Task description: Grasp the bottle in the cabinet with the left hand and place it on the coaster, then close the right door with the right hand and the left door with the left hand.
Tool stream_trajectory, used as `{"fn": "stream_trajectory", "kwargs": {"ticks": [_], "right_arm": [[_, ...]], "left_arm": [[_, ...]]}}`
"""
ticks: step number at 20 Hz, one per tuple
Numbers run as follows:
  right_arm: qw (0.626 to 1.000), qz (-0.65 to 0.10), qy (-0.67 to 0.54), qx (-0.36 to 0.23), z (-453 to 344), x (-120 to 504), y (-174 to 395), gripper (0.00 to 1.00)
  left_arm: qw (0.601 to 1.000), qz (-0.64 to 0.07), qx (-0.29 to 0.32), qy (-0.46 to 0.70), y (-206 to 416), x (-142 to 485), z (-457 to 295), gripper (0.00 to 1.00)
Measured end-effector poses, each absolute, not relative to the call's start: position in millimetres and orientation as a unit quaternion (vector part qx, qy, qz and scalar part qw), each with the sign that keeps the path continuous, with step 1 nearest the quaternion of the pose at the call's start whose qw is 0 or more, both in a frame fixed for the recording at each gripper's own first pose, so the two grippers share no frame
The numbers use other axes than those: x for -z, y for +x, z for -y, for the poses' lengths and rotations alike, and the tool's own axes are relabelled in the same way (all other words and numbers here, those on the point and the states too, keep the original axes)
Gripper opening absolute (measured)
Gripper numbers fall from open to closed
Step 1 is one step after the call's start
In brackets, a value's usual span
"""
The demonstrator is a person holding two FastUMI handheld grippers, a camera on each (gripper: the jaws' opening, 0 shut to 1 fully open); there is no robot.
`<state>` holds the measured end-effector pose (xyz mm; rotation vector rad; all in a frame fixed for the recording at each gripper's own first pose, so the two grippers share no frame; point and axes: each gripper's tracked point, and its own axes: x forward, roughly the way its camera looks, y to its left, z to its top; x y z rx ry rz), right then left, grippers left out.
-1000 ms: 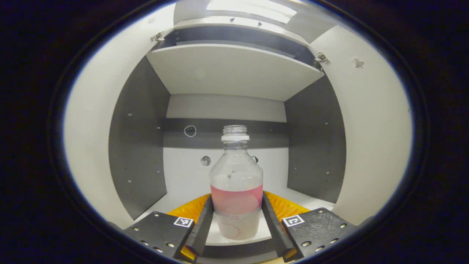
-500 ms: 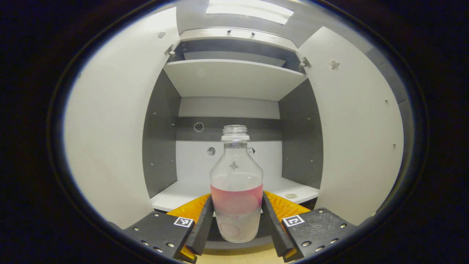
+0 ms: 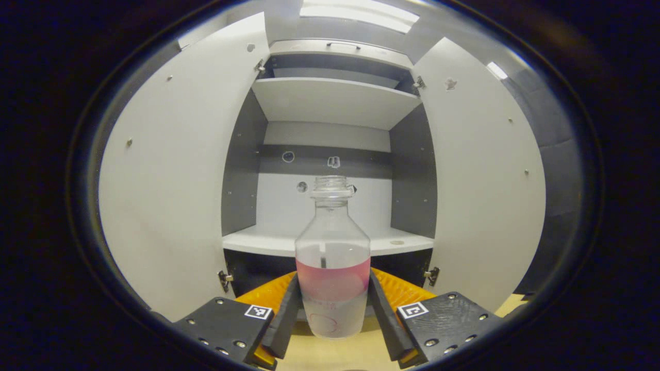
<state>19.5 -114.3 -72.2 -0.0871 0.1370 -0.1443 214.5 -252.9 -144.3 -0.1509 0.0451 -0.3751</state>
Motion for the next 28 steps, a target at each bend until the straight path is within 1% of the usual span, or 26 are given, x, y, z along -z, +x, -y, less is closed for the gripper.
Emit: {"fn": "stream_trajectory", "kwargs": {"ticks": [1,2,6,7,8,9,10,11,17,18,19,22,26,27,28], "right_arm": [[0.994,-0.075,-0.040,0.067,112,77,19,0.94],[0.994,-0.079,-0.034,0.063,111,81,17,0.98],[0.995,-0.086,-0.025,0.049,103,92,11,0.98],[0.994,-0.090,-0.029,0.048,103,95,9,0.94],[0.994,-0.094,-0.033,0.047,103,98,6,0.98],[0.993,-0.099,-0.035,0.046,103,102,5,0.98],[0.993,-0.102,-0.036,0.045,103,104,3,0.94],[0.993,-0.105,-0.037,0.045,104,106,3,0.98],[0.990,-0.127,-0.044,0.036,100,120,3,0.98],[0.990,-0.129,-0.046,0.034,99,121,2,0.94],[0.989,-0.133,-0.048,0.033,98,123,2,0.98],[0.987,-0.147,-0.055,0.026,93,132,0,0.98],[0.986,-0.157,-0.057,0.023,87,139,0,0.98],[0.986,-0.157,-0.058,0.021,86,140,0,0.94],[0.985,-0.158,-0.061,0.019,85,140,1,0.98]], "left_arm": [[0.978,-0.028,0.187,-0.082,208,155,254,0.73],[0.978,-0.032,0.187,-0.089,202,164,254,0.73],[0.978,-0.042,0.182,-0.093,181,201,254,0.73],[0.979,-0.044,0.180,-0.089,179,210,254,0.73],[0.979,-0.046,0.178,-0.085,175,219,253,0.73],[0.980,-0.050,0.176,-0.083,172,228,253,0.73],[0.979,-0.056,0.177,-0.084,169,237,254,0.73],[0.979,-0.061,0.177,-0.086,166,247,256,0.73],[0.974,-0.093,0.186,-0.086,144,303,275,0.73],[0.974,-0.099,0.186,-0.086,140,312,279,0.73],[0.974,-0.103,0.184,-0.085,138,320,281,0.73],[0.975,-0.102,0.183,-0.078,131,336,285,0.73],[0.974,-0.117,0.187,-0.059,122,359,290,0.74],[0.973,-0.120,0.189,-0.057,120,362,291,0.74],[0.973,-0.123,0.190,-0.055,118,366,291,0.74]]}}
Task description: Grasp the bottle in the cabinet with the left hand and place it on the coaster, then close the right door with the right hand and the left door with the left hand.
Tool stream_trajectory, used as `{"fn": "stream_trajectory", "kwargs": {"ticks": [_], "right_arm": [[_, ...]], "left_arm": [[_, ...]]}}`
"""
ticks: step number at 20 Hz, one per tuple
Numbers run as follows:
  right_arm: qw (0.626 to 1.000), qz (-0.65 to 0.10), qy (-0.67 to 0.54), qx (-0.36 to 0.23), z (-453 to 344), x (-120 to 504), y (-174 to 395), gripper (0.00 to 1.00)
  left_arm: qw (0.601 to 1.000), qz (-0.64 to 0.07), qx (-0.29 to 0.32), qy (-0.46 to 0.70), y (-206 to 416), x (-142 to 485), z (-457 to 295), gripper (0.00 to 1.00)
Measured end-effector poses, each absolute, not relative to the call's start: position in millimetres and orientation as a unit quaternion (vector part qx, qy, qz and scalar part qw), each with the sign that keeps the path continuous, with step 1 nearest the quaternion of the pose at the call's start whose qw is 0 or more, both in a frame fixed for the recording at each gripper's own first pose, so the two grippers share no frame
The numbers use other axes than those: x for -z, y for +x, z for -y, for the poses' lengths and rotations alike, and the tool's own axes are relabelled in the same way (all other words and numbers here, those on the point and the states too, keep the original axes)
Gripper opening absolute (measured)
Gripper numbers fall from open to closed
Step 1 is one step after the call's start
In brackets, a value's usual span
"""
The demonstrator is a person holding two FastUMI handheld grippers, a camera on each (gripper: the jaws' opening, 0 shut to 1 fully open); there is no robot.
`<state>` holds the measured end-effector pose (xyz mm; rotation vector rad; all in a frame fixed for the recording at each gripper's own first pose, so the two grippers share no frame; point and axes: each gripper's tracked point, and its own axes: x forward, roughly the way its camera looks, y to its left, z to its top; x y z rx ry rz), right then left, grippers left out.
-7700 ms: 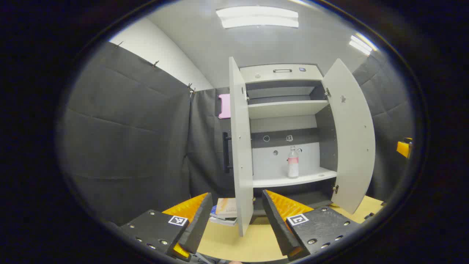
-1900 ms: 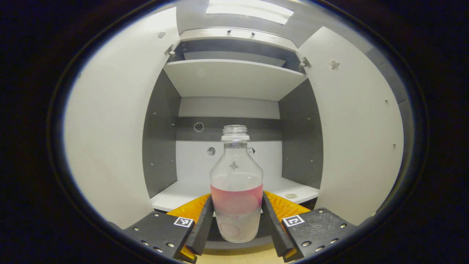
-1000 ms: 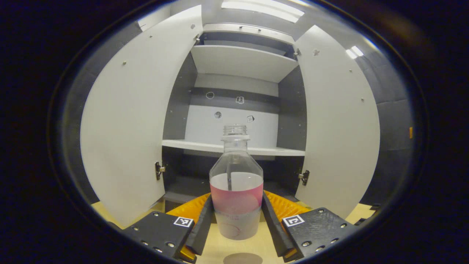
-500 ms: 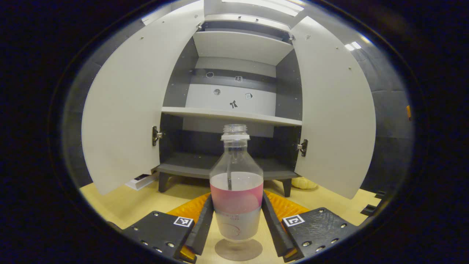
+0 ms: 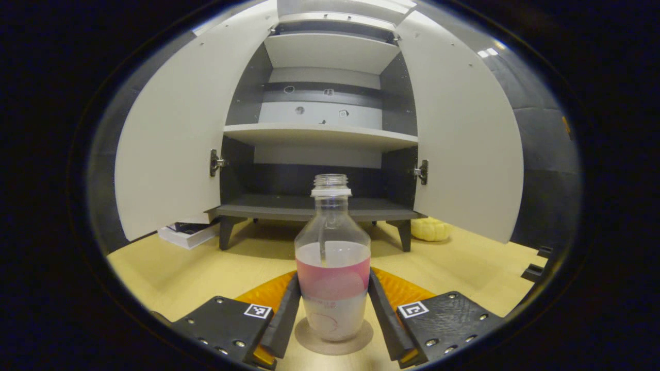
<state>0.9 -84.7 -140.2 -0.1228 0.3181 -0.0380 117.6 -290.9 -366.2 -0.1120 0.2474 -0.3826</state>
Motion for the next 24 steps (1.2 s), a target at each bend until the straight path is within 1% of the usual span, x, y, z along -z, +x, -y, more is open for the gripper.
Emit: {"fn": "stream_trajectory", "kwargs": {"ticks": [1,2,3,4,5,6,7,8,9,10,11,12,13,14,16,17,19,20,22,23,24], "right_arm": [[0.985,-0.159,-0.064,0.018,84,140,1,0.98],[0.985,-0.157,-0.064,0.018,83,139,2,0.94],[0.986,-0.153,-0.064,0.019,83,137,2,0.98],[0.987,-0.149,-0.065,0.021,84,135,3,0.98],[0.987,-0.145,-0.066,0.025,86,133,3,0.98],[0.987,-0.143,-0.066,0.027,88,133,4,0.98],[0.987,-0.144,-0.064,0.028,89,134,4,0.94],[0.987,-0.145,-0.060,0.028,89,134,5,0.98],[0.987,-0.145,-0.056,0.029,90,134,5,0.98],[0.988,-0.141,-0.056,0.034,93,131,7,0.94],[0.989,-0.135,-0.056,0.040,95,127,7,0.99],[0.989,-0.128,-0.054,0.041,96,123,9,0.98],[0.990,-0.122,-0.051,0.042,96,120,10,0.98],[0.991,-0.118,-0.048,0.042,98,116,13,0.98],[0.992,-0.107,-0.043,0.045,102,108,18,0.98],[0.993,-0.100,-0.042,0.047,105,102,21,0.94],[0.995,-0.085,-0.037,0.045,107,91,27,0.94],[0.995,-0.079,-0.032,0.043,108,86,31,0.98],[0.996,-0.072,-0.020,0.040,110,76,39,0.98],[0.997,-0.068,-0.014,0.036,109,70,45,0.98],[0.997,-0.062,-0.009,0.033,109,63,50,0.98]], "left_arm": [[0.973,-0.123,0.188,-0.052,117,369,290,0.74],[0.973,-0.125,0.186,-0.048,117,370,290,0.74],[0.975,-0.117,0.184,-0.046,118,366,289,0.74],[0.976,-0.115,0.181,-0.042,117,369,289,0.74],[0.976,-0.116,0.181,-0.037,117,370,290,0.80],[0.976,-0.115,0.180,-0.033,115,368,289,0.80],[0.977,-0.114,0.178,-0.031,115,365,289,0.75],[0.978,-0.110,0.177,-0.028,114,361,290,0.83],[0.979,-0.105,0.171,-0.021,113,356,291,0.80],[0.980,-0.103,0.170,-0.018,113,350,290,0.82],[0.980,-0.103,0.173,-0.016,114,343,291,0.82],[0.980,-0.098,0.174,-0.015,117,333,291,0.82],[0.980,-0.089,0.175,-0.015,119,319,291,0.89],[0.981,-0.078,0.176,-0.016,121,302,289,0.82],[0.982,-0.058,0.177,-0.016,124,269,287,0.82],[0.983,-0.053,0.177,-0.012,124,256,285,0.82],[0.983,-0.041,0.176,-0.015,123,225,279,0.82],[0.983,-0.038,0.176,-0.019,122,211,276,0.82],[0.984,-0.038,0.170,-0.027,116,187,269,0.82],[0.985,-0.039,0.165,-0.033,112,176,263,0.79],[0.986,-0.038,0.158,-0.037,109,164,256,0.82]]}}
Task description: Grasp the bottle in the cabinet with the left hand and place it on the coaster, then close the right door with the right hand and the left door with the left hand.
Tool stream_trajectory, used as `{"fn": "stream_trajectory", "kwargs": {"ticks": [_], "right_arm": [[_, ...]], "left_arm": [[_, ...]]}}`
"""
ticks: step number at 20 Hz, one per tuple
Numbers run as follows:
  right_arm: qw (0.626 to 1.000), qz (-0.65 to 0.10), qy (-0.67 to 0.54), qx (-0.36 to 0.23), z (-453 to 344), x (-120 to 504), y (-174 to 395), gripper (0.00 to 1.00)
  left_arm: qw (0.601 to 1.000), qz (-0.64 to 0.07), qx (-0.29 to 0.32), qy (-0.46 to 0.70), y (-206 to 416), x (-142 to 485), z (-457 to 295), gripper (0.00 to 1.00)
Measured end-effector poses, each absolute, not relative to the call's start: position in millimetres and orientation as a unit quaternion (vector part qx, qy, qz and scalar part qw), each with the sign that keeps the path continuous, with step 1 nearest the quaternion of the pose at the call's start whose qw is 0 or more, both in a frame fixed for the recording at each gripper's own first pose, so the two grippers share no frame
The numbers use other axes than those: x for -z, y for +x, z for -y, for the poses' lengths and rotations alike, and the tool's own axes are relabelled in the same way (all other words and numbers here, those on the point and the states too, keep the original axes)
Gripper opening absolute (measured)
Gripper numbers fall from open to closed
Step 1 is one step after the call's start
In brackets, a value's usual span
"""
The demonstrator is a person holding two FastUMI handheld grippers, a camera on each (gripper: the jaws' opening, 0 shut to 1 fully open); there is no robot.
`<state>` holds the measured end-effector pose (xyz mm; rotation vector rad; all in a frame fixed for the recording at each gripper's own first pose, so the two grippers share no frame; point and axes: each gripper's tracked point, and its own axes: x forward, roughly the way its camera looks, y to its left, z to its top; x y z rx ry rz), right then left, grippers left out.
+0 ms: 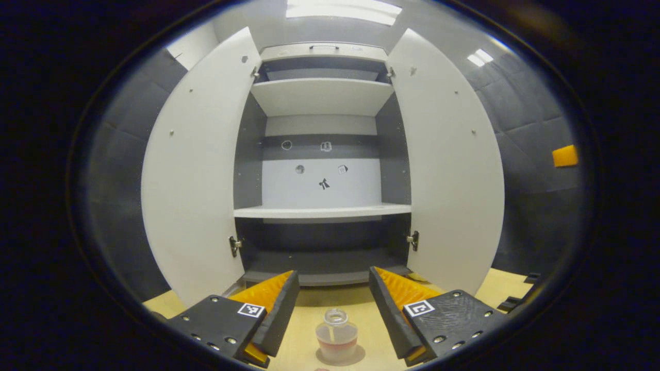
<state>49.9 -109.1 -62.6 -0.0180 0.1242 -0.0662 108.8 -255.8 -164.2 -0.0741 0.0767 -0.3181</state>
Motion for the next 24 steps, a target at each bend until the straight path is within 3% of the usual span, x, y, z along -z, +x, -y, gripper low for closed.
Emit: {"fn": "stream_trajectory", "kwargs": {"ticks": [1,5,6,9,14,17,18,24], "right_arm": [[0.998,-0.056,-0.005,0.031,110,56,54,0.94],[0.999,-0.034,0.013,0.029,110,31,81,0.98],[0.999,-0.035,0.016,0.031,110,28,88,0.94],[0.998,-0.029,0.021,0.049,114,19,109,0.98],[0.994,-0.014,0.018,0.110,121,7,138,0.98],[0.993,-0.017,0.021,0.119,109,8,153,0.98],[0.992,-0.019,0.018,0.123,105,8,159,0.98],[0.990,-0.031,0.000,0.137,81,10,179,1.00]], "left_arm": [[0.987,-0.037,0.151,-0.038,105,153,248,0.82],[0.991,-0.033,0.127,-0.015,87,118,212,0.82],[0.992,-0.031,0.118,-0.009,84,110,200,0.82],[0.995,-0.025,0.095,-0.007,76,92,162,0.82],[0.999,-0.020,0.048,-0.002,71,78,87,0.82],[1.000,-0.020,0.016,0.006,74,74,40,0.82],[1.000,-0.021,0.007,0.007,75,74,27,0.89],[0.999,-0.028,-0.018,-0.007,95,81,-35,0.89]]}}
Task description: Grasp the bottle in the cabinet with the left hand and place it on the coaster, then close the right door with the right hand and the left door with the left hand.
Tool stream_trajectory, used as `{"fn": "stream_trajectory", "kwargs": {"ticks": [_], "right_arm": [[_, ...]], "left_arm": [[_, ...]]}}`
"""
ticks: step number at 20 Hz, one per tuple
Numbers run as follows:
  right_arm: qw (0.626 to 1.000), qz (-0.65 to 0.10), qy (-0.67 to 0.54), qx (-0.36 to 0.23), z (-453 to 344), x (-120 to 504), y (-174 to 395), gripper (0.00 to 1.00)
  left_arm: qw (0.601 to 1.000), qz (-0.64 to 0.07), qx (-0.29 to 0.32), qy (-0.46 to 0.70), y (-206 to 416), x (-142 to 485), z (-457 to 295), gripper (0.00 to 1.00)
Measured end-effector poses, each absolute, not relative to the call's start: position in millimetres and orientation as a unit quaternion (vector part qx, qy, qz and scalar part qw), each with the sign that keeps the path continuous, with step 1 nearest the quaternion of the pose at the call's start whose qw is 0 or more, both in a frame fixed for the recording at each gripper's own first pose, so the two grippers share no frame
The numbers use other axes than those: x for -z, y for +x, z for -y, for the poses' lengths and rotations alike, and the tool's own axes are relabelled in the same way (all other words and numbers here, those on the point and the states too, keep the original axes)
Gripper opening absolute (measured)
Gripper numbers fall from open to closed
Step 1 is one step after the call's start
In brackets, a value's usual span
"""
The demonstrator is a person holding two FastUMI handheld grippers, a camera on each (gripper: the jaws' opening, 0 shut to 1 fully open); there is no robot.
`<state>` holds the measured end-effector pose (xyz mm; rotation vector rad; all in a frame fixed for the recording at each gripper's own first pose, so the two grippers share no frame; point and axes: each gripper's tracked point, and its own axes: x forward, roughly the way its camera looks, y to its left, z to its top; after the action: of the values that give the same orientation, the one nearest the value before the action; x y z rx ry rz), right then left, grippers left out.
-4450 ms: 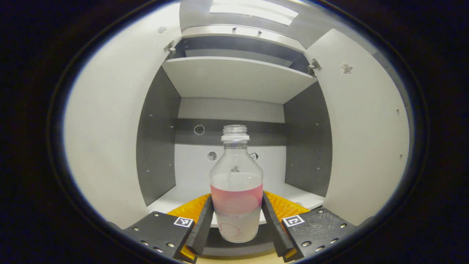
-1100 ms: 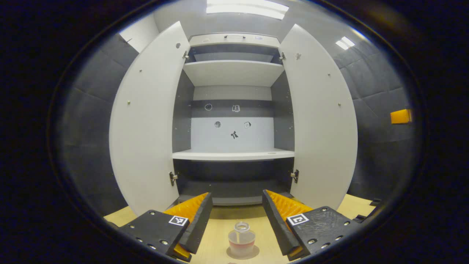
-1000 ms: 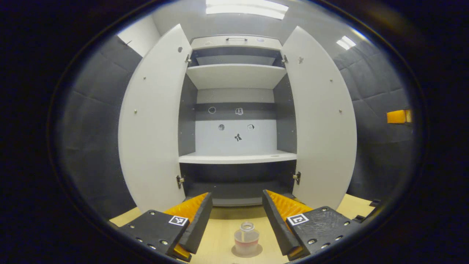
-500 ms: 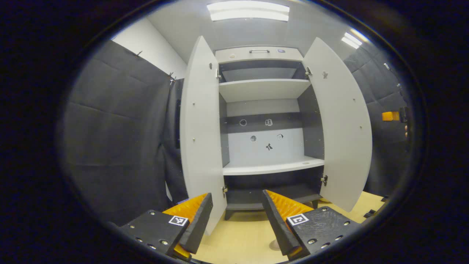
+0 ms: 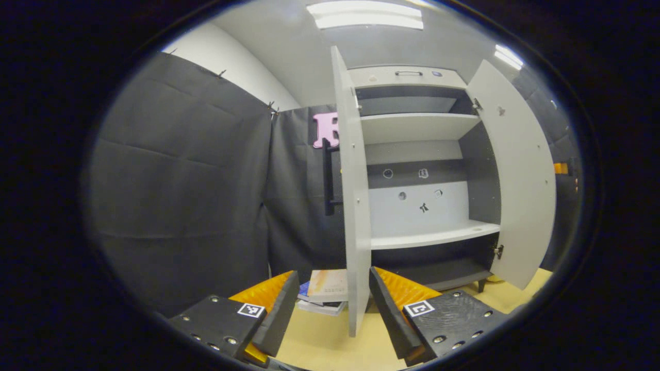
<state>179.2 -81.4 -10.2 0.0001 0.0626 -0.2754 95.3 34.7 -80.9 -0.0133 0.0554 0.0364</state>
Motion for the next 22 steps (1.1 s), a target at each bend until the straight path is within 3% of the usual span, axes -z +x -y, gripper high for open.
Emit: {"fn": "stream_trajectory", "kwargs": {"ticks": [5,6,7,9,10,16,17,18,22], "right_arm": [[0.987,-0.027,-0.037,0.156,75,4,175,0.97],[0.986,-0.025,-0.043,0.161,74,3,175,0.96],[0.984,-0.024,-0.051,0.167,72,2,172,0.92],[0.983,-0.021,-0.054,0.172,64,0,169,0.96],[0.984,-0.020,-0.050,0.169,57,0,168,0.92],[0.985,-0.010,-0.053,0.166,25,0,163,0.91],[0.985,-0.011,-0.051,0.165,20,1,163,0.96],[0.985,-0.012,-0.048,0.163,15,1,163,0.92],[0.990,-0.010,-0.035,0.139,-13,3,166,0.92]], "left_arm": [[0.999,-0.033,-0.023,-0.006,114,91,-79,0.89],[0.999,-0.034,-0.022,-0.005,118,94,-85,0.82],[0.999,-0.035,-0.022,-0.007,123,96,-91,0.82],[0.999,-0.037,-0.018,-0.016,131,100,-97,0.82],[0.999,-0.037,-0.014,-0.018,134,101,-99,0.82],[0.999,-0.035,-0.004,-0.014,150,112,-118,0.82],[0.999,-0.036,-0.003,-0.017,153,114,-121,0.82],[0.999,-0.035,-0.003,-0.019,156,115,-124,0.82],[0.999,-0.037,0.004,-0.024,161,122,-128,0.82]]}}
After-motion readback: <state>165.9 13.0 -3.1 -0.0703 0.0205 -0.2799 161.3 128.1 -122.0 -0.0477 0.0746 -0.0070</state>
